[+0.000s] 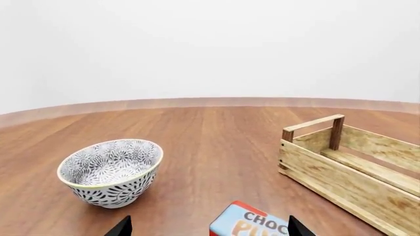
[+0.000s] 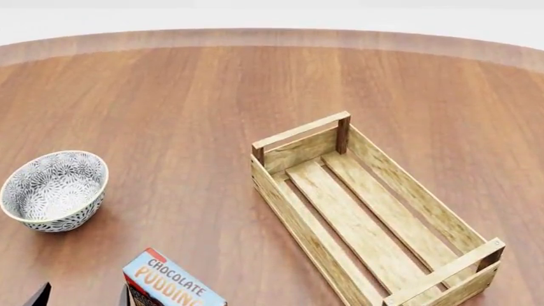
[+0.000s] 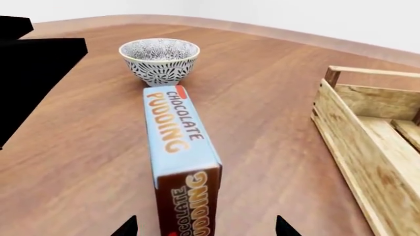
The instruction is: Pick up the chocolate pudding and put it in the tray.
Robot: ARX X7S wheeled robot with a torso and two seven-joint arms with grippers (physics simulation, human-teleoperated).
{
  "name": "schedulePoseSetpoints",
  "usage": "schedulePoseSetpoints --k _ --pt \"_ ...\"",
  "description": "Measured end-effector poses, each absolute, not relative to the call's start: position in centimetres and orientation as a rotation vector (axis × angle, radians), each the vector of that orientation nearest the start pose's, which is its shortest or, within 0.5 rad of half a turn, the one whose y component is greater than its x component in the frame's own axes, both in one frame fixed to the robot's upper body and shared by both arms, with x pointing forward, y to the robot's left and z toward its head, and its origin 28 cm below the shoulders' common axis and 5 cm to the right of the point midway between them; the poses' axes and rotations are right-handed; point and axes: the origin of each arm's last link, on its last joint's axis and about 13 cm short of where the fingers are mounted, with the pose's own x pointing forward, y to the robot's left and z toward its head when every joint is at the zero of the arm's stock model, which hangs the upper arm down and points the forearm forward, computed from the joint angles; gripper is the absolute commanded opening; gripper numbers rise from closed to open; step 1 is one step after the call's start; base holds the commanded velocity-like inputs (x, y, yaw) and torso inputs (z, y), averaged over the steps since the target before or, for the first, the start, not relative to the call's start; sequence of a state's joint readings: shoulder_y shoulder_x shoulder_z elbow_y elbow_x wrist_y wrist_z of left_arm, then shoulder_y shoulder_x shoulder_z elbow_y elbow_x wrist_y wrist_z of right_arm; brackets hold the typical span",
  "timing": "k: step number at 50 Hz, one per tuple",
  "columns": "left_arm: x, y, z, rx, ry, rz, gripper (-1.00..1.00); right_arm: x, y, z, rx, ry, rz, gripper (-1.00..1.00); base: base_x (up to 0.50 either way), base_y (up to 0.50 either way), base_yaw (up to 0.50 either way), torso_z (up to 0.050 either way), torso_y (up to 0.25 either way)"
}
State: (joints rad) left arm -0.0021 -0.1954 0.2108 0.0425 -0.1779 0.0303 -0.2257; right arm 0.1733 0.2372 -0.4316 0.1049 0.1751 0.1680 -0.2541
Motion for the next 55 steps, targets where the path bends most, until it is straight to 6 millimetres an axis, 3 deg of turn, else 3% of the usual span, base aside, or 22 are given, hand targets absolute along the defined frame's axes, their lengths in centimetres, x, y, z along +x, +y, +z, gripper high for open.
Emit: schedulePoseSetpoints --k 55 --pt "20.7 20.7 2.1 0.004 -0.033 0.006 1.0 25.1 -6.4 -0.8 -0.113 0.265 0.649 1.0 0.0 0.0 0.0 0.0 0.0"
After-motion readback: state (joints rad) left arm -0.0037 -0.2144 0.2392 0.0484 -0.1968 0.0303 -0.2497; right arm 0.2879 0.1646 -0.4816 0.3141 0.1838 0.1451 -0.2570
